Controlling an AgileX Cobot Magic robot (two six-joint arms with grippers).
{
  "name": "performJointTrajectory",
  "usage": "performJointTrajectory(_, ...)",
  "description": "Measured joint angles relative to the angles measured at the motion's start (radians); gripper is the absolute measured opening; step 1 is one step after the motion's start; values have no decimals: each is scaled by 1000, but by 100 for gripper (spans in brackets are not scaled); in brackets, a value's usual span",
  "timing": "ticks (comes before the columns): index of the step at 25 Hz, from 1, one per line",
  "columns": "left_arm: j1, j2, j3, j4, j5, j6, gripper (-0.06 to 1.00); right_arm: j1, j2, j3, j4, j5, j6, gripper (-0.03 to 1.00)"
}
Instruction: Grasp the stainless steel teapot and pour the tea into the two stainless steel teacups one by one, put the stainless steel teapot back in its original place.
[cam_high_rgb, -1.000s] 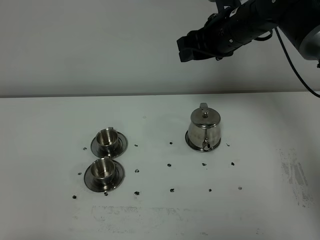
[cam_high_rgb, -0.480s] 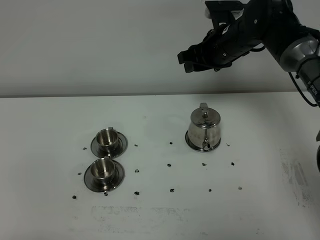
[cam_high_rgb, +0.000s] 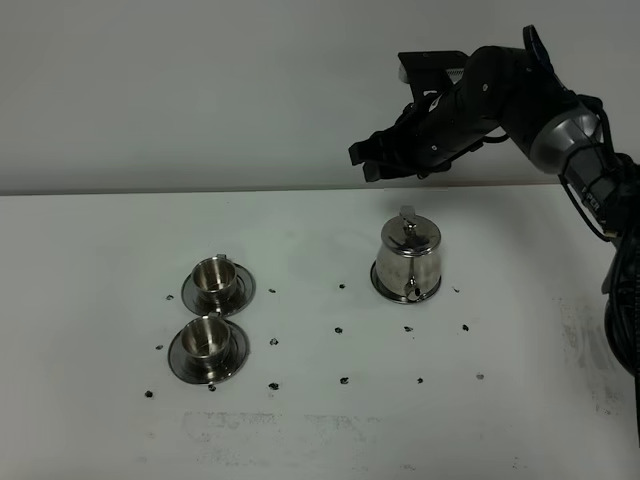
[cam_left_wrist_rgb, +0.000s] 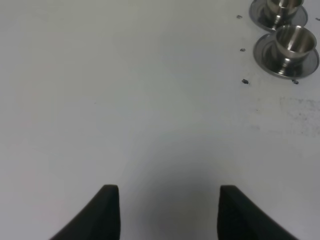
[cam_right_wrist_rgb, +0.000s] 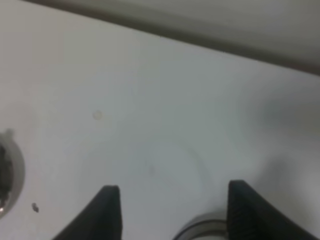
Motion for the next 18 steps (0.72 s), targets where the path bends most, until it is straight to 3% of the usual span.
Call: performJointTrajectory(18, 0, 0, 0, 0, 0, 0, 46, 0, 75, 0, 29, -16, 0, 45)
